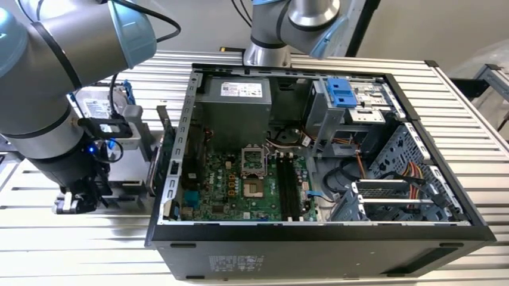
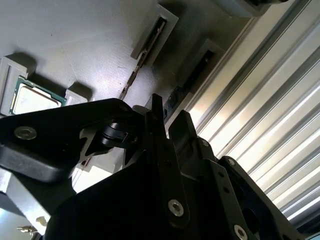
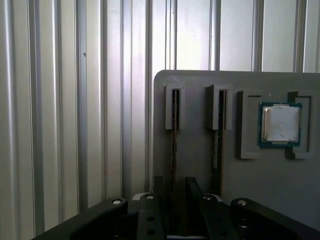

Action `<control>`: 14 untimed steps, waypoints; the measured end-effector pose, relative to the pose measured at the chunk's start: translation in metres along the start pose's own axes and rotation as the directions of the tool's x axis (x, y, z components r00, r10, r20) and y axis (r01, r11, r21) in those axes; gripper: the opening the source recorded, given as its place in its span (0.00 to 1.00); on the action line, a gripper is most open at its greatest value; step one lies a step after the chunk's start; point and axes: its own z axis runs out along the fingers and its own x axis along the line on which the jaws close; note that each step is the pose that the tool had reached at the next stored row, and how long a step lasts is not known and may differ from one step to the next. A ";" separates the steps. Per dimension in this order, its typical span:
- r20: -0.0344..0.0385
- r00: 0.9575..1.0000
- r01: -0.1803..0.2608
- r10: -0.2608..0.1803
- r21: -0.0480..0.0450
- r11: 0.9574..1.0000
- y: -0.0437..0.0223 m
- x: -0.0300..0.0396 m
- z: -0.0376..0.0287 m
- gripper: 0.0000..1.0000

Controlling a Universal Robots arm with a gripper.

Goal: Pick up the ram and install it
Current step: 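Pick up the ram and move it above insertion slot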

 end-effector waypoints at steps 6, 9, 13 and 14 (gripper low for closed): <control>0.000 1.000 0.000 0.000 0.000 1.000 0.0000 0.0000 0.0002 0.00; 0.000 1.000 0.000 0.000 0.000 1.000 0.0000 0.0000 0.0003 0.00; 0.000 1.000 0.000 0.000 0.000 1.000 0.0000 0.0000 0.0004 0.00; 0.000 1.000 0.000 0.000 0.000 1.000 0.0000 0.0000 0.0004 0.00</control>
